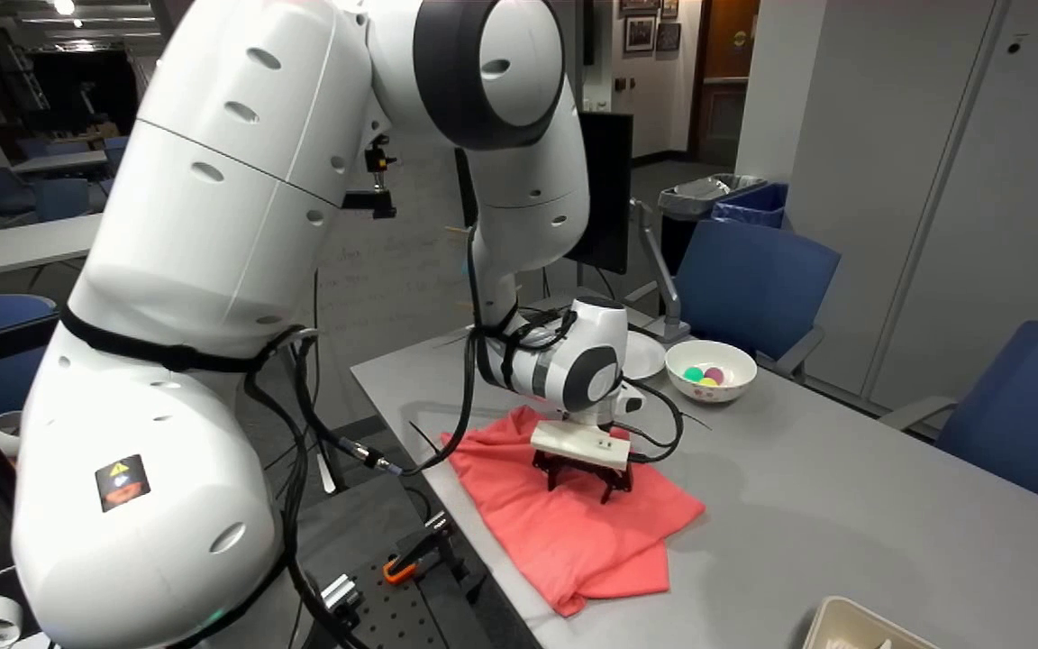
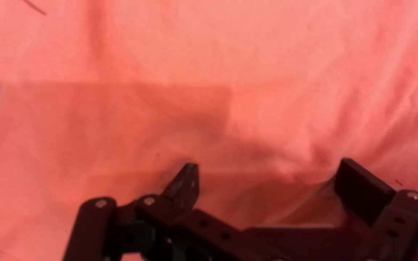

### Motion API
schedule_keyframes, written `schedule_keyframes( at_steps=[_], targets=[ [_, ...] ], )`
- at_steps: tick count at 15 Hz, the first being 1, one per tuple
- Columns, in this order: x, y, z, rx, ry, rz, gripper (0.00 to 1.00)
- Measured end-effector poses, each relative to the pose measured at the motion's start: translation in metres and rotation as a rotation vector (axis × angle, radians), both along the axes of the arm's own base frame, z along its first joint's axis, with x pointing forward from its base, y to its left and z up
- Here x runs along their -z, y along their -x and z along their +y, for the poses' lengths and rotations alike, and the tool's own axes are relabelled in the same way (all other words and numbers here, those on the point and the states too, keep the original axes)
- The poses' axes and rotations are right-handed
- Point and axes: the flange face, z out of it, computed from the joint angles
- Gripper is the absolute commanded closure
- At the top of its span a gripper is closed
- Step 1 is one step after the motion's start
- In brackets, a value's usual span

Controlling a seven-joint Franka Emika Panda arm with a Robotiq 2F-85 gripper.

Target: Unfold the orange shirt from right to left

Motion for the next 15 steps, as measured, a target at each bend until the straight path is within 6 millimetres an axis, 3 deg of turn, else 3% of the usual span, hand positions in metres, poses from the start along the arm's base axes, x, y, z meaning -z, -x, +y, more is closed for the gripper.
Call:
schedule_keyframes(
  at_steps=[8,11,15],
  targets=[
    [0.003,-0.013,-0.084,0.117,0.109,-0.018,0.00],
    [0.003,-0.020,-0.099,0.101,0.137,-0.034,0.00],
    [0.001,-0.035,-0.102,0.020,0.158,-0.082,0.00]
  ],
)
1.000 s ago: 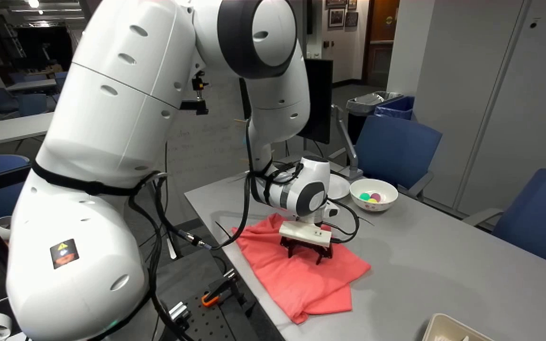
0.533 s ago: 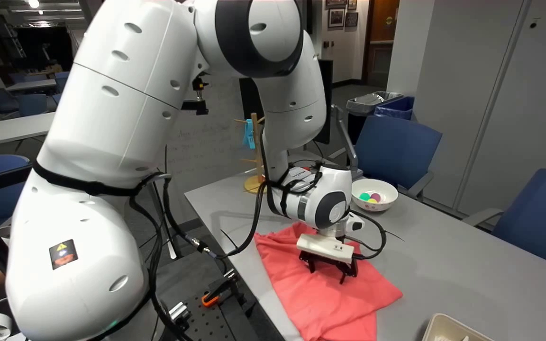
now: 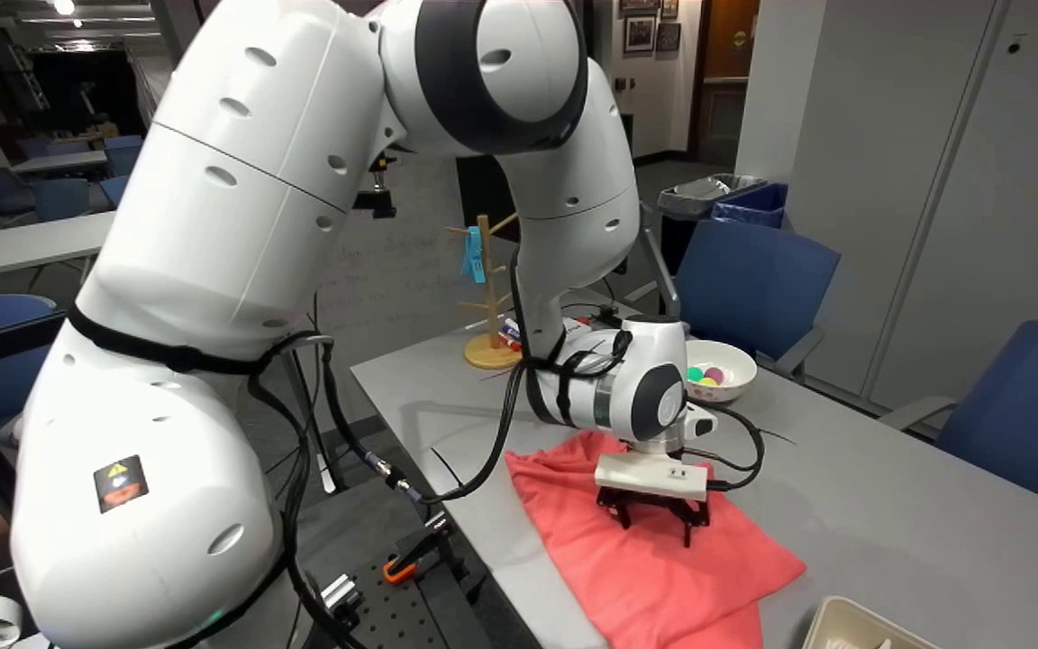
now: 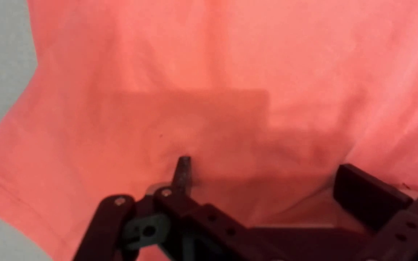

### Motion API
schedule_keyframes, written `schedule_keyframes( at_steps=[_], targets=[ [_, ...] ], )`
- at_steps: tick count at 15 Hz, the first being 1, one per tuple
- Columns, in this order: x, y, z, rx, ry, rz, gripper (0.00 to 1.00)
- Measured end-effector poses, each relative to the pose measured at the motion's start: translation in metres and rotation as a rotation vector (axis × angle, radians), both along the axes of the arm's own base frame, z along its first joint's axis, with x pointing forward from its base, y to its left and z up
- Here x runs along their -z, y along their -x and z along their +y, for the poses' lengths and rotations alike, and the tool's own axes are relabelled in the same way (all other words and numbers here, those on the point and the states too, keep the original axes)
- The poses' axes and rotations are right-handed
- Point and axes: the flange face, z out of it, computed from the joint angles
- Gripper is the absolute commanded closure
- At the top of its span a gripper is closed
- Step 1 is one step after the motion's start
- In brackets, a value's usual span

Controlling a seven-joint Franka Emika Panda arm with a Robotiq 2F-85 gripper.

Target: Unfold the orange shirt from right to left

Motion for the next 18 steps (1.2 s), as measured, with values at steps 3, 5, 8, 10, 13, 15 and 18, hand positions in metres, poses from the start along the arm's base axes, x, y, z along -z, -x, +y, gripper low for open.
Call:
schedule_keyframes(
  at_steps=[3,5,8,10,13,15,18],
  targets=[
    [0.001,-0.012,0.001,-0.058,0.017,-0.025,0.00],
    [0.003,-0.019,0.002,-0.084,0.024,-0.034,0.00],
    [0.006,-0.032,0.004,-0.111,0.034,-0.051,0.00],
    [0.006,-0.042,0.005,-0.117,0.037,-0.067,0.00],
    [0.005,-0.056,0.007,-0.121,0.039,-0.089,0.00],
    [0.002,-0.060,0.007,-0.122,0.039,-0.100,0.00],
    [-0.007,-0.064,0.007,-0.119,0.042,-0.107,0.00]
  ],
)
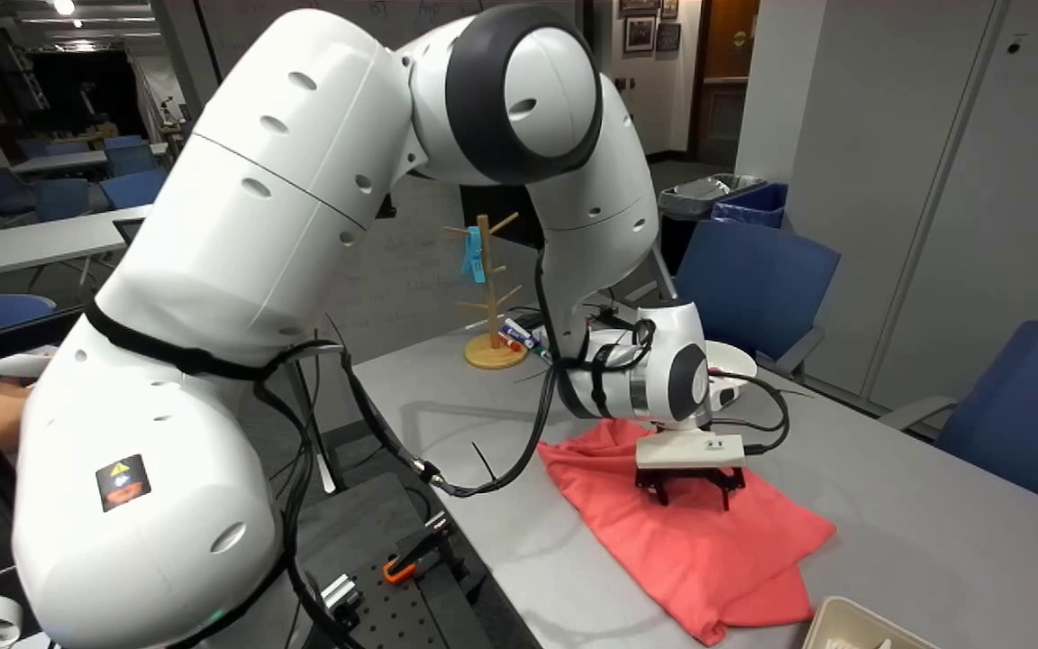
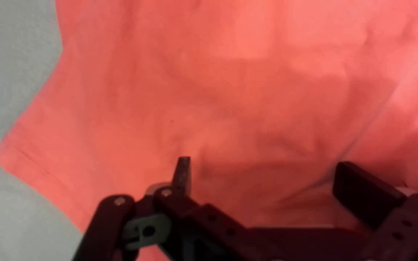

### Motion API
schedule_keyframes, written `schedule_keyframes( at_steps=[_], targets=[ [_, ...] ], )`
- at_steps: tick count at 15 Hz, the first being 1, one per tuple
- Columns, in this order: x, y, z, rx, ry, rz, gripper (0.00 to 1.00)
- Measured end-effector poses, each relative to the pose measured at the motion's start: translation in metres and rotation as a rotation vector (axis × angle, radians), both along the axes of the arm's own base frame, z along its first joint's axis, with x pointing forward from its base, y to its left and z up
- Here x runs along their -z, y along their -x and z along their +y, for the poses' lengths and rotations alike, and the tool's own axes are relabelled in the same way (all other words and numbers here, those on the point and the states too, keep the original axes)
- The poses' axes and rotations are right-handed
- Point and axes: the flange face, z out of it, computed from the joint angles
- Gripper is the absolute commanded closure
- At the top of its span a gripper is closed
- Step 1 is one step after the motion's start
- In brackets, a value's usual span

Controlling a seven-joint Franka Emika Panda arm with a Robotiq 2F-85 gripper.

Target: Unfold the orange shirt from right to left

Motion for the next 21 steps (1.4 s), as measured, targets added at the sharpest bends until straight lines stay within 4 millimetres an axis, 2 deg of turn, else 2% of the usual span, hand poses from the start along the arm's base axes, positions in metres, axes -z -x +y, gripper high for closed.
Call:
schedule_keyframes(
  at_steps=[4,8,14,18,21],
  targets=[
    [-0.030,-0.003,0.000,0.025,0.026,0.023,0.00],
    [-0.082,0.004,-0.005,0.093,0.029,0.041,0.00],
    [-0.164,0.034,-0.013,0.295,-0.080,0.005,0.00],
    [-0.207,0.055,0.000,0.402,-0.156,-0.057,0.00],
    [-0.232,0.072,0.016,0.443,-0.186,-0.099,0.00]
  ],
)
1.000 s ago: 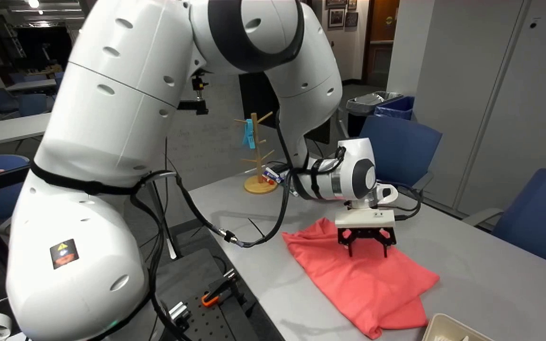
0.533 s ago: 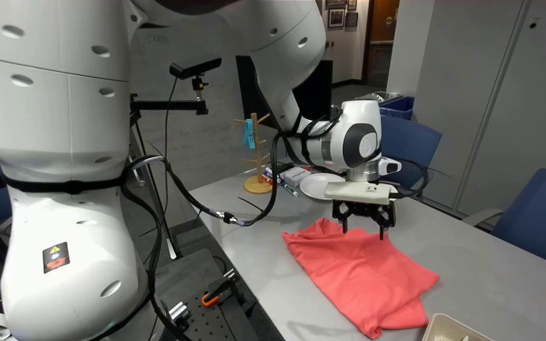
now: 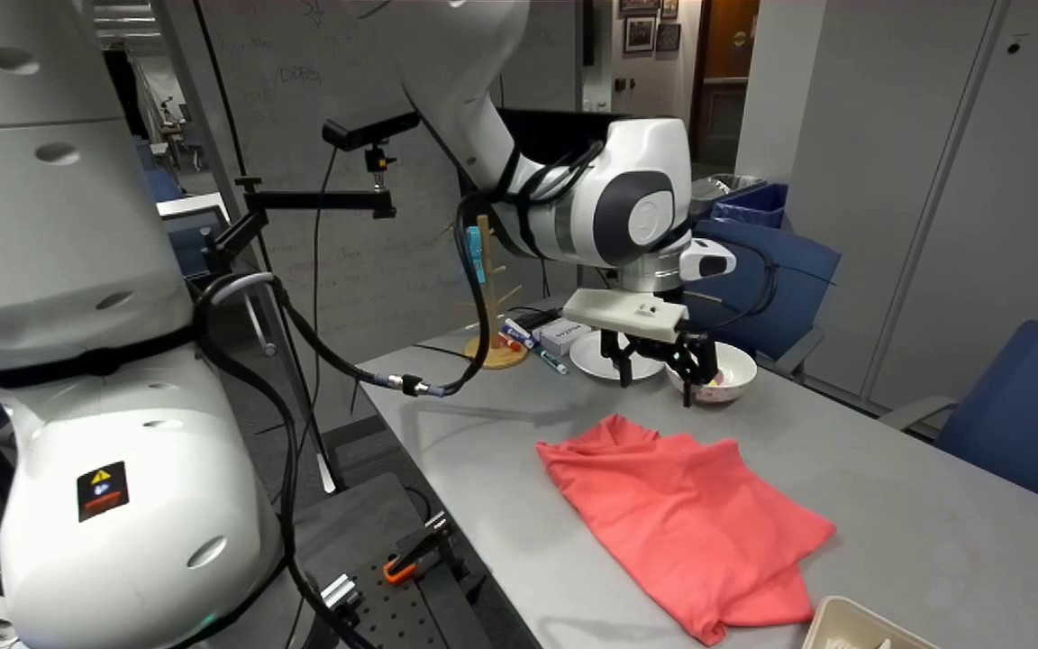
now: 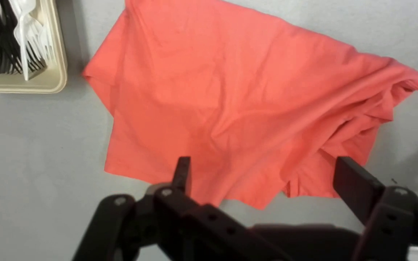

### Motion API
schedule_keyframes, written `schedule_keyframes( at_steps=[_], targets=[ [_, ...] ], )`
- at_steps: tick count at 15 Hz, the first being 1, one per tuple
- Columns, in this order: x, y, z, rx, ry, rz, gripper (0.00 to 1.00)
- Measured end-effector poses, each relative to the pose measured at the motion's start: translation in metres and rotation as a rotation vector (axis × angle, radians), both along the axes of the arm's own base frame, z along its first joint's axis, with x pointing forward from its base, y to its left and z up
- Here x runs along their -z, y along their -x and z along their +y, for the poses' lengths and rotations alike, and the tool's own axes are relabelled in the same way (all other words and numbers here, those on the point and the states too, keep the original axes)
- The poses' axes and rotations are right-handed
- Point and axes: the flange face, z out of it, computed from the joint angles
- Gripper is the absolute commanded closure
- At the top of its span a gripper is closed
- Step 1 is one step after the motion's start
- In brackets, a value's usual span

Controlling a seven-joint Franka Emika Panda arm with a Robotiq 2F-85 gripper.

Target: Unfold the orange shirt from right to left

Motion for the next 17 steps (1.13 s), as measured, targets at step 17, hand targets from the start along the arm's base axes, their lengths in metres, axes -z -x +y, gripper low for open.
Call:
schedule_keyframes(
  at_steps=[17],
  targets=[
    [-0.030,0.058,0.025,0.082,-0.012,-0.063,0.00]
  ],
)
